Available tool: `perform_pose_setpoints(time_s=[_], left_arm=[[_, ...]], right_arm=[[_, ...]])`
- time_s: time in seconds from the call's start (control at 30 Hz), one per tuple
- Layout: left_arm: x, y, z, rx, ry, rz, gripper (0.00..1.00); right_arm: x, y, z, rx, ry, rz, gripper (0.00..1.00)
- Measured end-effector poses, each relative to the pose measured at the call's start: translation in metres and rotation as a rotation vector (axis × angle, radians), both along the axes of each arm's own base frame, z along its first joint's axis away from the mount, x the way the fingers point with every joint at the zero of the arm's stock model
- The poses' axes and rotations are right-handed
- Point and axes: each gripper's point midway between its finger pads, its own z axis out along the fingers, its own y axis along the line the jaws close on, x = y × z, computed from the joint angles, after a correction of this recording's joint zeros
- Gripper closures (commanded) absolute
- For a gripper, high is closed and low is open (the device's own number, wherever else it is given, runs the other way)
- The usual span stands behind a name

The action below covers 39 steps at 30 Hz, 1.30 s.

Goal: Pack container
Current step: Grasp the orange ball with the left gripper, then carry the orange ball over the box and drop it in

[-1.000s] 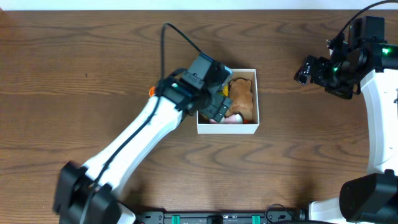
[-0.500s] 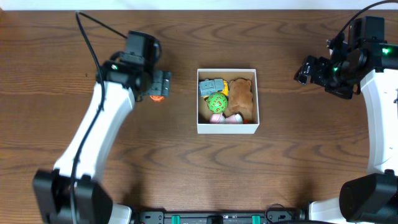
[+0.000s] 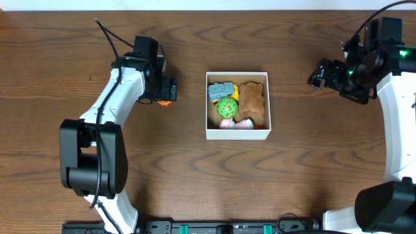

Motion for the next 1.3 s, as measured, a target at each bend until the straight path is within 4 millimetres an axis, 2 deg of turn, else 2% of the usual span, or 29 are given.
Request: perform_pose_setpoints(time_s=[0.37, 0.53, 0.8, 1.03, 1.13, 1.3], left_arm=[[0.012, -0.002, -0.035, 0.003, 0.012, -0.02, 0.13], [0.017, -0.003, -0.036, 0.003, -0.002, -0.027, 0.26], [0.016, -0.003, -0.037, 0.007, 0.001, -0.044, 0.26], [0.009, -0.002, -0.052, 0.014, 0.047, -0.045, 0.26], [0.008, -0.001, -0.052, 0.015, 0.053, -0.047, 0.26], [0.008, -0.001, -0.052, 0.015, 0.052, -0.047, 0.41]], right_arm=[[-0.002, 0.0, -0.001, 0.001, 0.011, 0.0, 0.01], [-0.002, 0.0, -0.001, 0.001, 0.011, 0.0, 0.01], [-0.003, 0.0, -0.001, 0.001, 0.012, 0.0, 0.01], [-0.003, 0.0, -0.001, 0.001, 0.011, 0.0, 0.01], [-0.003, 0.0, -0.001, 0.001, 0.012, 0.0, 0.01], [-0.003, 0.0, -0.001, 0.002, 0.016, 0.0, 0.01]])
